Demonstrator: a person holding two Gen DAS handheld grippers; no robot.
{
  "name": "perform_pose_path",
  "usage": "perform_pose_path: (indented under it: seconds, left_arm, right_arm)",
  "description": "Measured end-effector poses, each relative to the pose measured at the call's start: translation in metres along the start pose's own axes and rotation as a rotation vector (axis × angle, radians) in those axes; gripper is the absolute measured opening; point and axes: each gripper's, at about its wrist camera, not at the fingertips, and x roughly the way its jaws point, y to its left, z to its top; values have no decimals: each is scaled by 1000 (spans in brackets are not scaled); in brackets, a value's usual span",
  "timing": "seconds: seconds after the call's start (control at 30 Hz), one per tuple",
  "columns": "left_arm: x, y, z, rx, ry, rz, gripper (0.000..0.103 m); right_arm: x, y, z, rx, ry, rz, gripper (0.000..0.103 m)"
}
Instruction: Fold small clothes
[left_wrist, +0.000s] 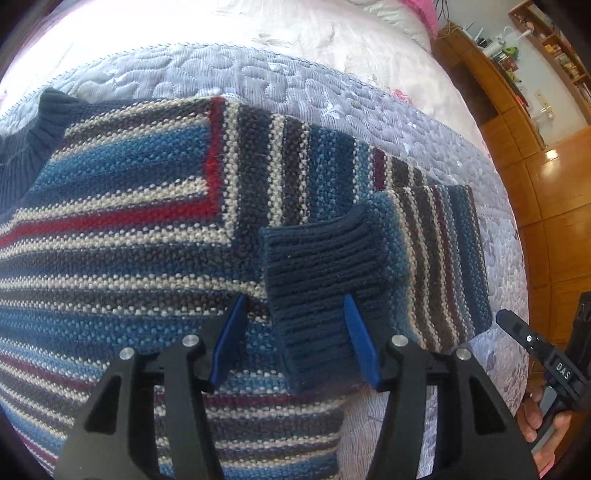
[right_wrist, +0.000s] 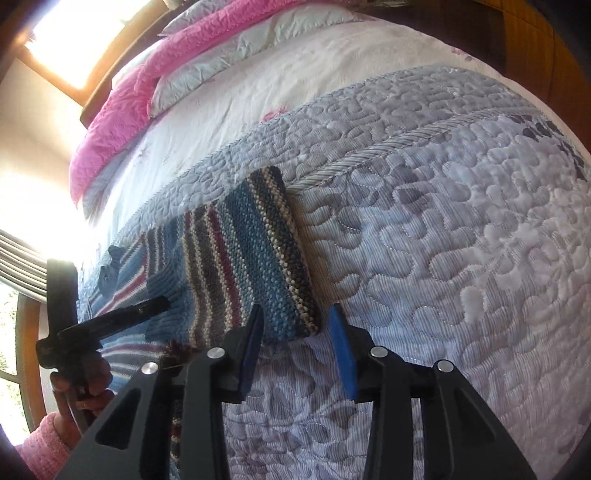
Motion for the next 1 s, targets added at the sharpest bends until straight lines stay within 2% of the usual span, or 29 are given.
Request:
perform_pose_path:
  seconds: [0.07,0.1,0.17,0.2,0.23,0.3,0.4,0.5,0.63,0.83,1.0]
  left_arm:
    - [2,-7,3,18,-6,3,54]
    - [3,-10,3,23,-8,13,49]
    - [1,-12,4,31,-23,57,29]
    - [-1,-10,3,29,-32,62,13]
    - [-6,-7,2,17,-34,34,11]
    - [-21,-3,1,-5,-65,3,9]
    - [-49,-6,-5,27,-138,-24,7]
    - [-69,-6,-7,27,-174,-48,6]
    - [-105,14,-5,-11,-240,-41,6]
    - [-152,75,6,-58,-295,85,6]
    - [-180,138,10,-106,-318,206,6]
  right_arm:
    - [-5,-1,-2,-5,-5,-4,38]
    - [-8,-2,-4,-7,-8,-2,38]
    - [-10,-1,-7,-7,-12,6,38]
    - [-11,-2,-9,-6,-13,12,38]
    - [-11,-1,-11,-7,-13,14,38]
    - [-10,2,-14,-18,-13,12,38]
    - [-8,6,-18,-29,-9,4,38]
    - [-6,7,-20,-22,-5,17,38]
    - [-9,13,-22,-33,-6,38,38]
    - [-6,39,-18,-64,-6,96,38]
    - [17,87,-14,-125,25,157,38]
